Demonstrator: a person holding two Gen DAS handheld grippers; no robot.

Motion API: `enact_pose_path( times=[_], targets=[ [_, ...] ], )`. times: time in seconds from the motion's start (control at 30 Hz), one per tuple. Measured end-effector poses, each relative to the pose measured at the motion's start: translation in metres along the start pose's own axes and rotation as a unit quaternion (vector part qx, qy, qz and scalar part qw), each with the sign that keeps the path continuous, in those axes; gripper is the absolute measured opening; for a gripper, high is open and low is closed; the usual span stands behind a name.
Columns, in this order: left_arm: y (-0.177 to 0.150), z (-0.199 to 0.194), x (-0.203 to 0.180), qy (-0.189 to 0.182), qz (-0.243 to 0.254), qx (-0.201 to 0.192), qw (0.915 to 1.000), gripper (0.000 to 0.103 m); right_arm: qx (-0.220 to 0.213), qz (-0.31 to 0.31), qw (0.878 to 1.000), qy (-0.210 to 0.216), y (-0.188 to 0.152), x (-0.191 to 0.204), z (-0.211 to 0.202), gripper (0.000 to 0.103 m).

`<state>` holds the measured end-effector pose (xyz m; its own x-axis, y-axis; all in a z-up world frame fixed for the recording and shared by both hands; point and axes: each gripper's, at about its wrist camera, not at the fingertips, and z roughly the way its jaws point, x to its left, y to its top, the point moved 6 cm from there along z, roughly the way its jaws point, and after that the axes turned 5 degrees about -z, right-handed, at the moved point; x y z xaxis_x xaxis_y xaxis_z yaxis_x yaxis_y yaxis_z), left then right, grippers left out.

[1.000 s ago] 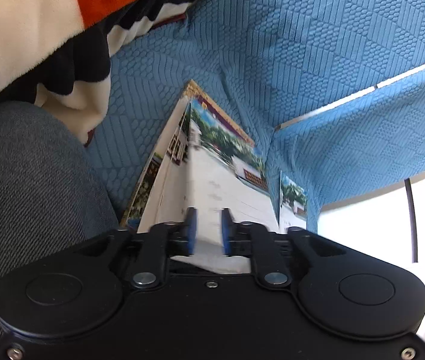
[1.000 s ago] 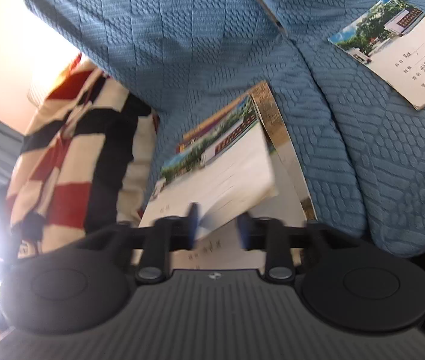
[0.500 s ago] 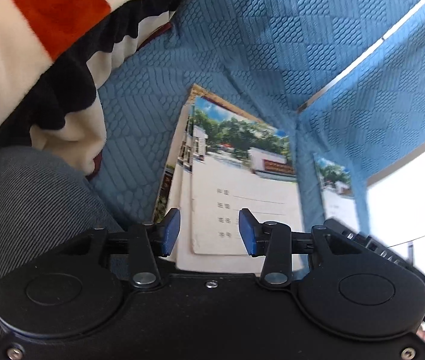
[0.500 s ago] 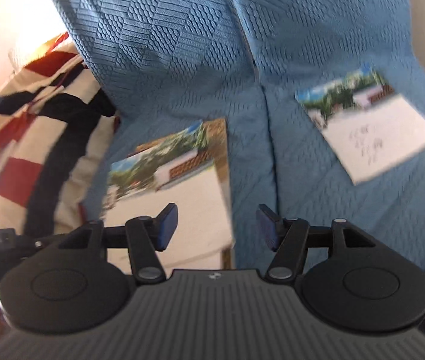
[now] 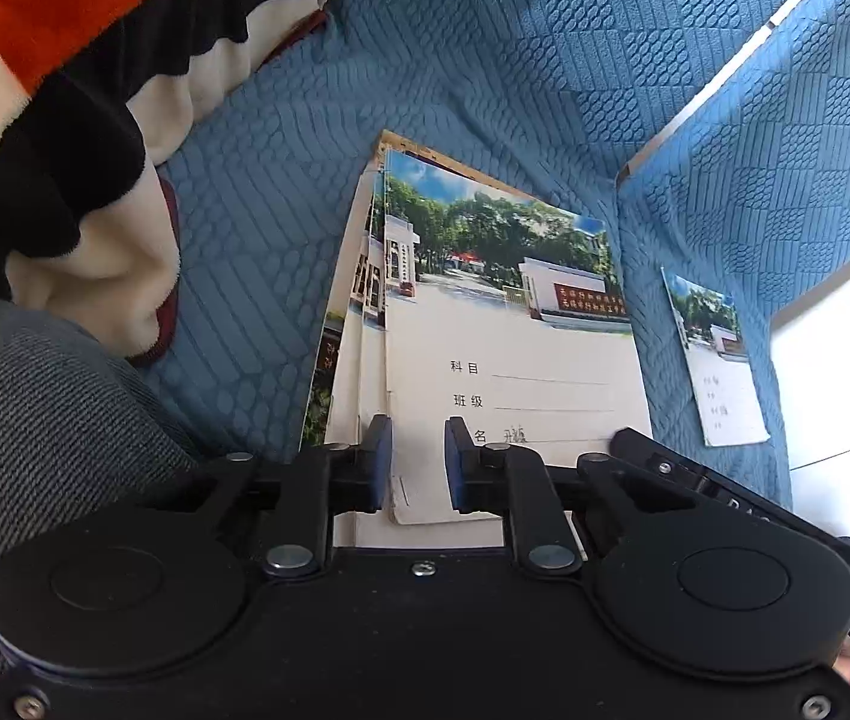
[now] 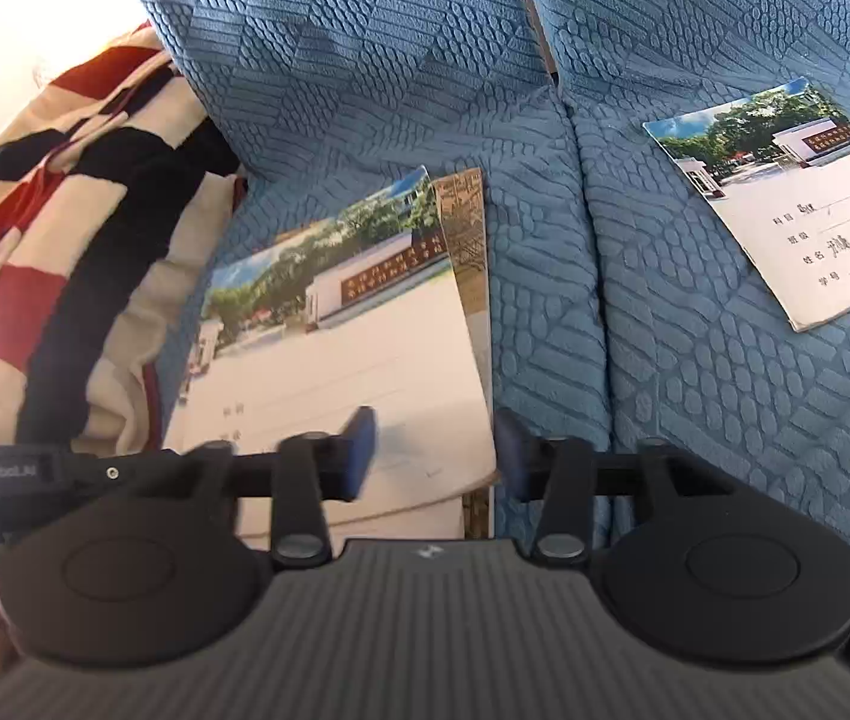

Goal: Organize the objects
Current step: 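Withdraw both tools up and back from the brochure stack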

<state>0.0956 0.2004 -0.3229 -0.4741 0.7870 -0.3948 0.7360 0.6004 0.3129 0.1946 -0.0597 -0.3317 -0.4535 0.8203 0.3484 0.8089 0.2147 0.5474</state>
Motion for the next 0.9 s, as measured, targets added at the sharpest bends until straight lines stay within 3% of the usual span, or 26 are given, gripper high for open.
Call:
enact_pose_path(
  times=[0.1, 0.3, 0.5, 0.67, 0.9],
  targets=[
    [-0.001, -0.001, 0.0, 0.0, 0.0, -0.002, 1.0, 0.014, -0.013, -0.022, 1.0, -0.013, 0.0, 0.002, -0.005, 0.024],
    [0.001, -0.011, 0.0, 0.0, -0.006, -0.004, 1.0, 0.013, -0.015, -0.054, 0.998, -0.01, 0.0, 0.006, -0.016, 0.017],
    [-0.002, -0.021, 0.003, -0.005, -0.017, -0.003, 0.9998, 0.015, -0.009, -0.061, 0.998, -0.003, -0.001, 0.012, -0.022, 0.017],
    [-0.002, -0.026, -0.003, -0.006, -0.01, -0.005, 0.9999, 0.019, 0.025, -0.005, 1.0, -0.001, -0.006, 0.003, -0.021, 0.019],
    [-0.001, -0.051, -0.036, -0.007, 0.043, -0.029, 0.9987, 0.029, 0.002, 0.0, 1.0, -0.002, 0.011, 0.01, -0.056, 0.019]
  ],
)
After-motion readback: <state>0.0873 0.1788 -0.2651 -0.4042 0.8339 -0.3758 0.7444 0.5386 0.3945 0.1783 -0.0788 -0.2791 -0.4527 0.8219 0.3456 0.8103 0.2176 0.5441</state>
